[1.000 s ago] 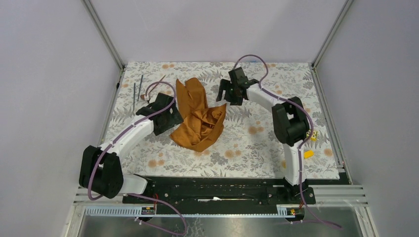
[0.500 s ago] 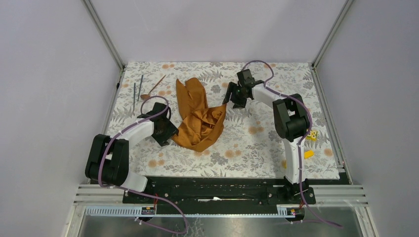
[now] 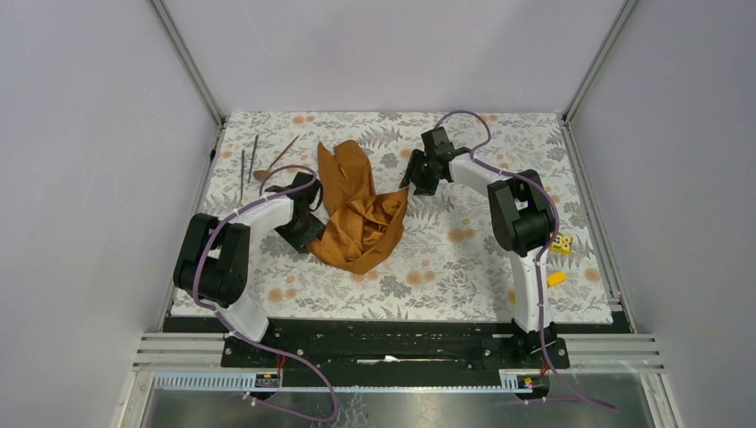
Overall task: Fold the napkin into a case and place the utensils inside
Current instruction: Pick up the crumpled napkin from the center of the board.
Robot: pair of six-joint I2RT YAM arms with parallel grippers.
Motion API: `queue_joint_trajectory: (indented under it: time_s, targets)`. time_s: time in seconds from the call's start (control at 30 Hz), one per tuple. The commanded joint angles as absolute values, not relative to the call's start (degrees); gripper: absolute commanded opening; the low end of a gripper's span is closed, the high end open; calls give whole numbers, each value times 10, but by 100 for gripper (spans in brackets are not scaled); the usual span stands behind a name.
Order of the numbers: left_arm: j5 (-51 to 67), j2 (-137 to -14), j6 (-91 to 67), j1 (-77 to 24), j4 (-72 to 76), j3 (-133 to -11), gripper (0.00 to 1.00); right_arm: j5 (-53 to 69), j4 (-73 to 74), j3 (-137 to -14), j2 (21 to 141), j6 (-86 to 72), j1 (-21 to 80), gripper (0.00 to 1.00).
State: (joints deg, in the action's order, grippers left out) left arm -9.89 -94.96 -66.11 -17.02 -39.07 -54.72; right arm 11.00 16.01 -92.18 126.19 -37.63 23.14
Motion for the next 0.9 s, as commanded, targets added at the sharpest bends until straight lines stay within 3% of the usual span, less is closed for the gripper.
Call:
queue_joint_trajectory:
  time_s: [0.0,0.07,0.2,0.23,0.27,0.5,0.87]
  targets:
    - [-113,-1018,-709,-178,-413,-498,51,61,186,-926,1286,-403,258,57]
    - [-127,-1024,-707,-177,-400,-497,44,61,179,-931,1294,-403,261,48]
    - [-163,-1043,-678,-176,-380,-520,28,43,178,-939,1294,-396,259,16]
    - [-159,-1039,-651,-175,-359,-522,9,48,177,-940,1288,-391,259,4]
    - [-152,-1030,-636,-173,-341,-521,0,50,177,-939,1277,-389,259,0]
    - [-120,-897,-557,-139,-283,-568,0,30,142,-906,1148,-417,235,0]
    - [-143,-922,-418,-77,-291,-1086,0,41,142,-1248,1137,-433,127,0]
